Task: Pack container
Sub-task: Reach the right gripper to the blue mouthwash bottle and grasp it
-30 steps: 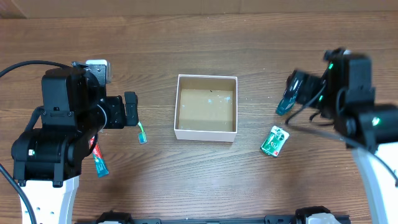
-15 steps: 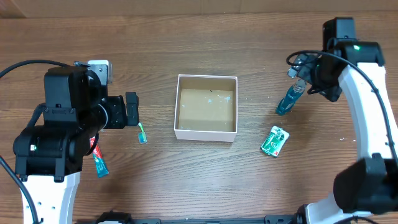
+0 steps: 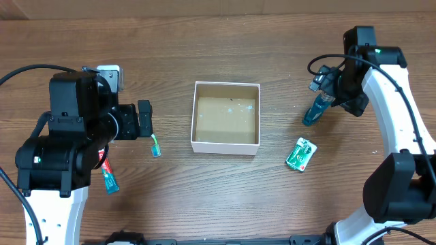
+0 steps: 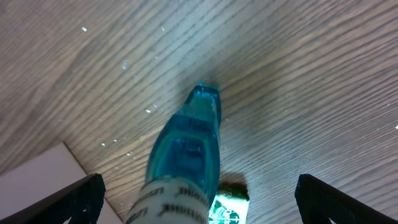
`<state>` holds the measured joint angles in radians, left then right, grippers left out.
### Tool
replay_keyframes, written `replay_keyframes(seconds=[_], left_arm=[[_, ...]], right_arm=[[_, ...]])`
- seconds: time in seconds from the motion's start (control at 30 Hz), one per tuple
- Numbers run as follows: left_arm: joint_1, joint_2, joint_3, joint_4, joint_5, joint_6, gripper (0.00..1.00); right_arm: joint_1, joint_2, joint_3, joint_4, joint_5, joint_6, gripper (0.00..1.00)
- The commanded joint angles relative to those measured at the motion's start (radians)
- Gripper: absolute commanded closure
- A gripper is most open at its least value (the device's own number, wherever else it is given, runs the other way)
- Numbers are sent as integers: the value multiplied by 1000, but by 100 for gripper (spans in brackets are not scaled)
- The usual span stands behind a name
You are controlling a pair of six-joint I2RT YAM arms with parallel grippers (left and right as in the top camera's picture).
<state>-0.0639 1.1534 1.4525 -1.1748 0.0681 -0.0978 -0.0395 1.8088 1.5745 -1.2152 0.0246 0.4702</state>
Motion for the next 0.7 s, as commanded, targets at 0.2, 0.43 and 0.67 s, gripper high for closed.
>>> replay_keyframes(seconds=[0.2, 0.43, 0.67], left_arm=[[5, 3, 25, 4, 7, 16, 0], [5, 3, 25, 4, 7, 16, 0], [5, 3, 24, 4, 7, 16, 0]], right_arm=[[1, -1, -78, 92, -5, 2, 0], [1, -1, -78, 87, -5, 2, 30], [1, -1, -78, 80, -5, 2, 56]])
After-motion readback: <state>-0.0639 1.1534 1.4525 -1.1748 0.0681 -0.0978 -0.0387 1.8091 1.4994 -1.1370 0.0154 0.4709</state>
